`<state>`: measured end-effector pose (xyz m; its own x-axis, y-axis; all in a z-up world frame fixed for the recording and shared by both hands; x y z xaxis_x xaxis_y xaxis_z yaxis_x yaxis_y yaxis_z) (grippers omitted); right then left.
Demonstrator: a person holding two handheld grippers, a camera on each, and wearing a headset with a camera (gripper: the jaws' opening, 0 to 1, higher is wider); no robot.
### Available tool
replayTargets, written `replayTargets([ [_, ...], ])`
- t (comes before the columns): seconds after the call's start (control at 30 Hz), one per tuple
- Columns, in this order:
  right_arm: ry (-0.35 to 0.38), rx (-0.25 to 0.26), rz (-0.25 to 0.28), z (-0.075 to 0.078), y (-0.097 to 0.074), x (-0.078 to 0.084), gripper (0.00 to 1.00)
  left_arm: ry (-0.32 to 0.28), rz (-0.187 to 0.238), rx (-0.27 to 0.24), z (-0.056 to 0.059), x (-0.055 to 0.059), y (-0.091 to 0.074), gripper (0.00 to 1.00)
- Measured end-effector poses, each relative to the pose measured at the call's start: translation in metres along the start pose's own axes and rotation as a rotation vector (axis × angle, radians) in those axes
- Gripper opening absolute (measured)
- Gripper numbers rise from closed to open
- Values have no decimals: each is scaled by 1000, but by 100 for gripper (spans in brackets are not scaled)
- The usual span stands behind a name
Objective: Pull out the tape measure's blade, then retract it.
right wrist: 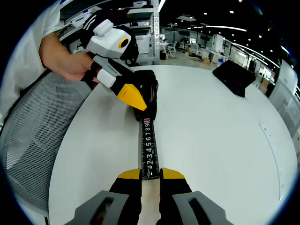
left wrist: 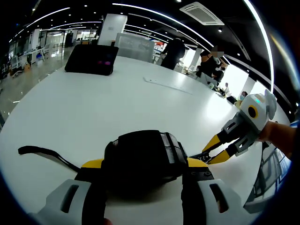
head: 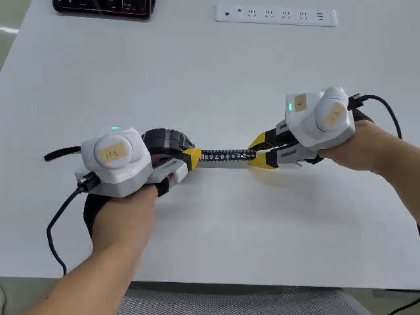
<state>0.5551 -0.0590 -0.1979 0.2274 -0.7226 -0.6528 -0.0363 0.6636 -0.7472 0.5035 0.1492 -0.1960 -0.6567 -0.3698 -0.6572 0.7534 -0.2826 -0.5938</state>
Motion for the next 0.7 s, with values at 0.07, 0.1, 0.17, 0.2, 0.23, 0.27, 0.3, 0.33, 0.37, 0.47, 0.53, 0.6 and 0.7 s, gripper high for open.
replayTargets([
  [0.07,-1,-1,5,1,2,-3,10,-2,0,2,0,0,0,60],
  [0.1,0,-1,9,1,3,-4,10,-3,-1,3,0,0,0,60],
  [0.17,-1,-1,13,1,5,-6,10,-6,-1,3,0,0,-1,60],
  [0.2,-1,-1,16,1,6,-7,10,-6,-1,4,0,0,-1,60],
  [0.23,-1,-1,18,1,8,-8,10,-5,-2,5,0,0,-1,60],
  [0.27,0,-2,20,2,9,-9,10,-6,-2,5,0,0,-1,60],
  [0.3,0,-2,23,2,10,-9,10,-6,-3,5,0,0,-1,60],
  [0.33,0,-2,25,2,11,-10,10,-6,-3,5,0,0,-1,60],
  [0.37,0,-2,27,2,12,-11,10,-6,-3,5,0,0,-1,60],
  [0.47,2,-3,36,3,16,-15,10,-8,-4,6,0,-1,-1,60],
  [0.53,3,-4,42,4,19,-17,10,-8,-4,7,0,-1,-1,60],
  [0.6,7,-4,50,4,22,-19,10,-8,-4,7,0,-1,-1,60],
  [0.7,9,-3,59,4,26,-22,10,-8,-4,7,0,-1,0,60],
])
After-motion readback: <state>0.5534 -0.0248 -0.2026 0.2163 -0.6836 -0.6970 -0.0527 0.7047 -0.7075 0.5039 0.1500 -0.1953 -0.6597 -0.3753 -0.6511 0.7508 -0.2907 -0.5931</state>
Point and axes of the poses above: the centre of the closed fingertips' face, and the gripper's own axes: y roughly forward along the fingers, z roughly to its right, x roughly out of its underside, the point moved 8 cm from there along -y, roughly backward along the fingers, and after that the axes turned 14 degrees about -y, right-handed, at the moved point
